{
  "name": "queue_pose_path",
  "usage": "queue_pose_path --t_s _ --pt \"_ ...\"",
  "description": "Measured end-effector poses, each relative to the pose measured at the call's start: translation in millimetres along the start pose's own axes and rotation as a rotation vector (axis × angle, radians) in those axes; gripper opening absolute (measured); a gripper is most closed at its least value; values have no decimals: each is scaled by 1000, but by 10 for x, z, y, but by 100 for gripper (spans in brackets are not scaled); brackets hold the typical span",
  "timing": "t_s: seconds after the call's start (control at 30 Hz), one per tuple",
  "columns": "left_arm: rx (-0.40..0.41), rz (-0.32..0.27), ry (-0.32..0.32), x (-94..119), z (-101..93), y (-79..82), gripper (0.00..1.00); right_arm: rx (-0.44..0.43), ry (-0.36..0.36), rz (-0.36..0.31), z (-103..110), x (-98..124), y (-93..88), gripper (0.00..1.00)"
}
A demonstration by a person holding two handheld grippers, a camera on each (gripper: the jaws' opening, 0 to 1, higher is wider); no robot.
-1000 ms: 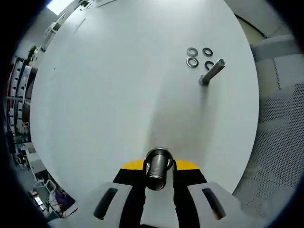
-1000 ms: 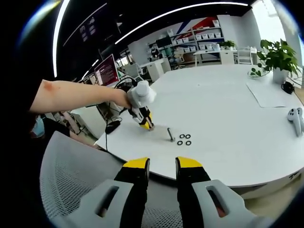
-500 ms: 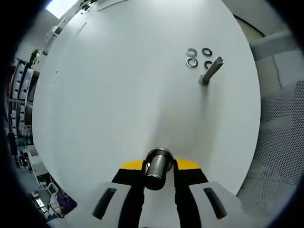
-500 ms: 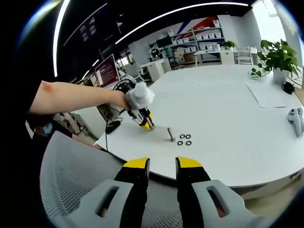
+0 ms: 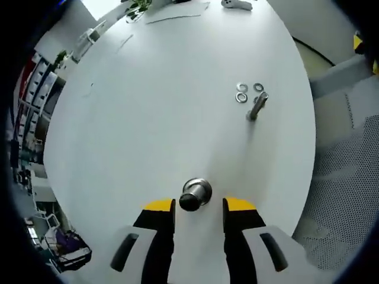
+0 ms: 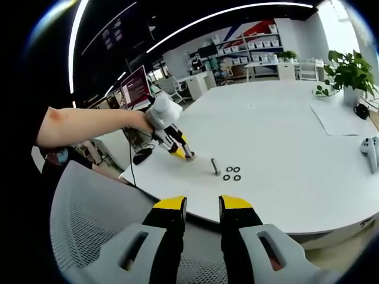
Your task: Place the washer onto the threaded stud by aligning its center hole with the stud, sliding it down to the base, and recovering from edge contact or off-axis alignment until the washer reaches the visible bottom stop.
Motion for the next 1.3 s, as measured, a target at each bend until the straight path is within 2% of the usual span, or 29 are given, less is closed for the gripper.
queue_pose_path --t_s 0.1,0.17,0.3,0.43,0.57,0.6,0.77,0.83,0.93,1.3 --pt "38 -48 27 120 26 56 31 3 3 1 1 -2 0 25" --pt "46 -70 41 194 73 40 32 4 5 2 0 -3 1 25" --pt "56 -116 64 300 90 128 33 6 8 2 8 0 -2 25" --pt "74 -170 82 422 -18 237 33 6 11 -1 8 -1 2 25" --pt "51 -197 68 395 -94 322 35 6 13 -3 12 -1 1 25" --pt "48 -204 67 405 -170 390 35 6 14 -3 13 -1 2 25" --pt "45 -242 49 417 -285 538 36 7 16 -7 13 1 4 25" --pt "27 -269 35 384 -298 585 39 7 18 -9 14 2 5 25" --pt "23 -262 29 364 -356 633 40 7 20 -11 16 5 4 25" --pt "-22 -293 -24 265 -528 896 39 2 17 -18 9 3 6 25"
Point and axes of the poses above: the point that each gripper's makers call its tool centre point, and the gripper's own axes: x roughly backward along the fingers, z roughly to its left, y roughly out of its top, the point moved 7 cm from there along x, roughly backward along the fingers, and after that the axes turned 12 degrees about -x, right-handed, at the moved point
